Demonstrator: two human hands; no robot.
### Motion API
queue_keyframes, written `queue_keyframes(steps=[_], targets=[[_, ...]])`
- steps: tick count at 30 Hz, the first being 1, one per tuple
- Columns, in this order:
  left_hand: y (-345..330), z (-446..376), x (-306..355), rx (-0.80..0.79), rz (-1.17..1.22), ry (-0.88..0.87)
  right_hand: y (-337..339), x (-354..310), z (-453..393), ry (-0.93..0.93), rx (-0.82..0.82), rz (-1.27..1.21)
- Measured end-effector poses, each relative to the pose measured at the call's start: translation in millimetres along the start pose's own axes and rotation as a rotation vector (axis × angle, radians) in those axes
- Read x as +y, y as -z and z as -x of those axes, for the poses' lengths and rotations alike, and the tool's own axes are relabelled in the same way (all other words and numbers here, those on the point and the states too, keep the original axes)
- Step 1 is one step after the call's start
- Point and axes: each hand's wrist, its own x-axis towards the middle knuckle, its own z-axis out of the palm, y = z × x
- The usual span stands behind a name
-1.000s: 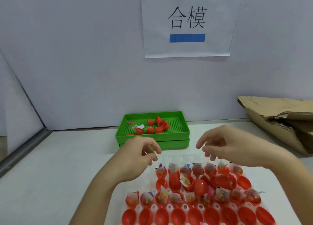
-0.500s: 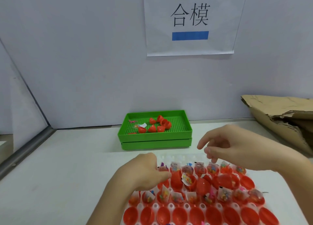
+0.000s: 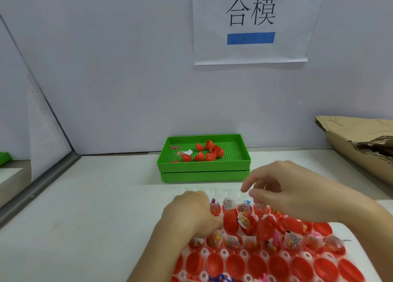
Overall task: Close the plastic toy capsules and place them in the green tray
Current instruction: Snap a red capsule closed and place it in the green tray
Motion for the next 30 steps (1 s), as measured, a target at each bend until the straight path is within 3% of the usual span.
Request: queue_keyframes(steps=[5, 10, 21, 30], targets=[[5, 2, -3, -0.033, 0.006, -0.007, -9, -1, -2, 0.005, 0.014, 0.048], [15, -1, -19, 0.039, 0.039, -0.019, -14, -7, -19, -0.008, 0.017, 0.073], [31, -3, -43, 0.211, 0.185, -0.052, -32, -51, -86, 0.035, -0.423, 0.429], [37, 2, -47, 0.218, 0.245, -0.078, -48, -62, -91, -0.013, -0.543, 0.557]])
